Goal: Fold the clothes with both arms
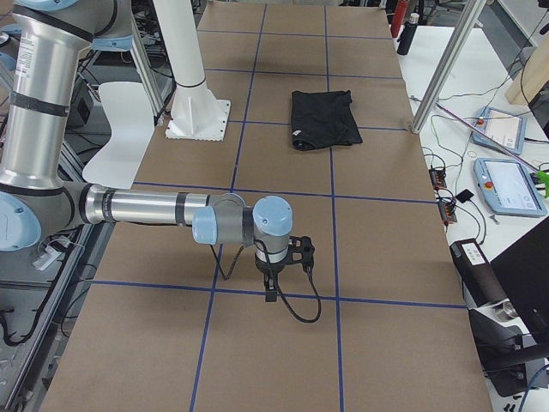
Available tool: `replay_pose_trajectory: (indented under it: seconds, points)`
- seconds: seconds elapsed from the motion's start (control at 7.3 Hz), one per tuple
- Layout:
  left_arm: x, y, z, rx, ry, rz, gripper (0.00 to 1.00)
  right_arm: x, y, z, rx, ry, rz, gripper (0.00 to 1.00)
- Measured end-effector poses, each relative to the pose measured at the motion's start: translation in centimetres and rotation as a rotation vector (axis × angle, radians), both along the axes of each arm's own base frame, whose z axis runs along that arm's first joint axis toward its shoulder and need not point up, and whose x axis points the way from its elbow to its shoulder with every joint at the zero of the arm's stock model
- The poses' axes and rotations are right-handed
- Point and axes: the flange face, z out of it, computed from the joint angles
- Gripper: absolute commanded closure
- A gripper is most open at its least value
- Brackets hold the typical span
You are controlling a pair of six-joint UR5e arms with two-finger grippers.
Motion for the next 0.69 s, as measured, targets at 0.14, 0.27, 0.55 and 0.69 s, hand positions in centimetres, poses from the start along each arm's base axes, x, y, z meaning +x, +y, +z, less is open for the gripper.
replay_pose_trajectory:
  seconds: [0.14, 0.27, 0.55, 0.69]
  points:
    - [0.0, 0.02, 0.02, -0.001, 0.0, 0.0, 0.0, -0.01, -0.02, -0.09, 0.002, -0.001, 0.0, 0.0]
    - [0.0, 0.05, 0.18, -0.004, 0.0, -0.001, 0.0, -0.02, -0.04, -0.23, 0.005, -0.002, 0.001, 0.0]
    - [0.0, 0.11, 0.63, -0.013, 0.0, 0.0, 0.0, -0.03, -0.13, -0.54, 0.019, -0.004, 0.0, 0.0]
    - [0.0, 0.12, 0.76, -0.015, 0.0, 0.0, 0.0, -0.03, -0.19, -0.65, 0.03, -0.004, 0.0, 0.0]
